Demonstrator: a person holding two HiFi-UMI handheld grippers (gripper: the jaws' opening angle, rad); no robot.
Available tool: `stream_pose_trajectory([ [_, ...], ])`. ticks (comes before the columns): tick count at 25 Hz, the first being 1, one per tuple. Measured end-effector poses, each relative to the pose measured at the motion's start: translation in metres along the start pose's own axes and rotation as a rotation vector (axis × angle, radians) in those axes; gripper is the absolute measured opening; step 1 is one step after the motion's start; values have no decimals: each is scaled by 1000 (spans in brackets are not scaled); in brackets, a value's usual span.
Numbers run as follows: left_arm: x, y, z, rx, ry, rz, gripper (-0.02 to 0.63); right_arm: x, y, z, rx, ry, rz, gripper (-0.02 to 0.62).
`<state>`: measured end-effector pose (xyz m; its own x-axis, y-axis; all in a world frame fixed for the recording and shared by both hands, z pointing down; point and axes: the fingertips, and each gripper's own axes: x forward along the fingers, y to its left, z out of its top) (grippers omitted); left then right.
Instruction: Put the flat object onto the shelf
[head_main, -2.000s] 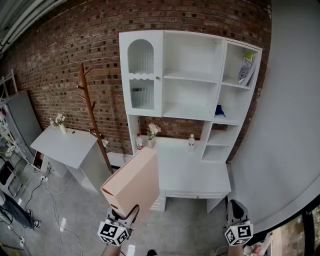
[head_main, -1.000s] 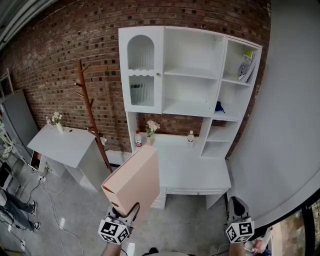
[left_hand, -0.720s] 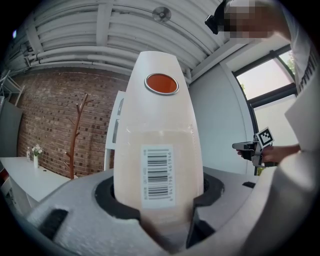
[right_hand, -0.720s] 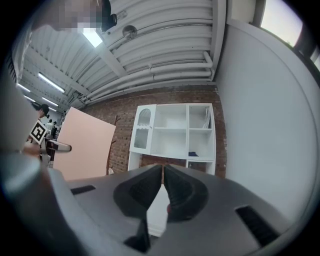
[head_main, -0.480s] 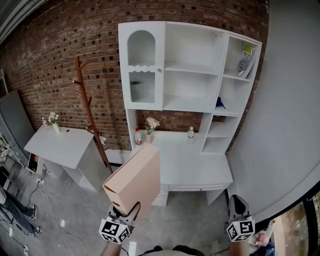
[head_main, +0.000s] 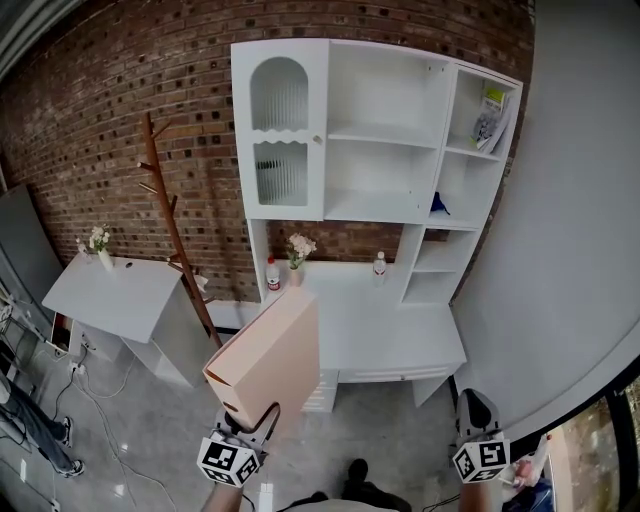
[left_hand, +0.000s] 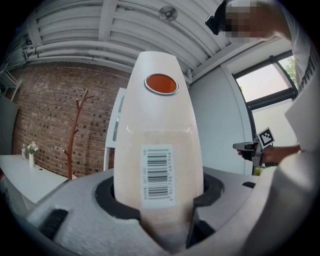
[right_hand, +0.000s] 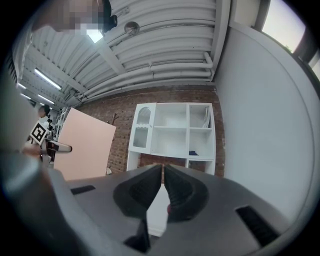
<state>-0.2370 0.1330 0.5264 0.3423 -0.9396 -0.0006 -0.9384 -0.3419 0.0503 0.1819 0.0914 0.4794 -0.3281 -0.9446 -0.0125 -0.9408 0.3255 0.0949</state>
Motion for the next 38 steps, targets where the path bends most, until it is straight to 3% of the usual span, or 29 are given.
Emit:
stream_pose_trajectory([
  [18,76,36,-5,-5,8,38,276,99,-18,-12,0,15,40,35],
  [38,204,40,6,-2,12,111,276,244,-92,-24,32,33,137,35],
])
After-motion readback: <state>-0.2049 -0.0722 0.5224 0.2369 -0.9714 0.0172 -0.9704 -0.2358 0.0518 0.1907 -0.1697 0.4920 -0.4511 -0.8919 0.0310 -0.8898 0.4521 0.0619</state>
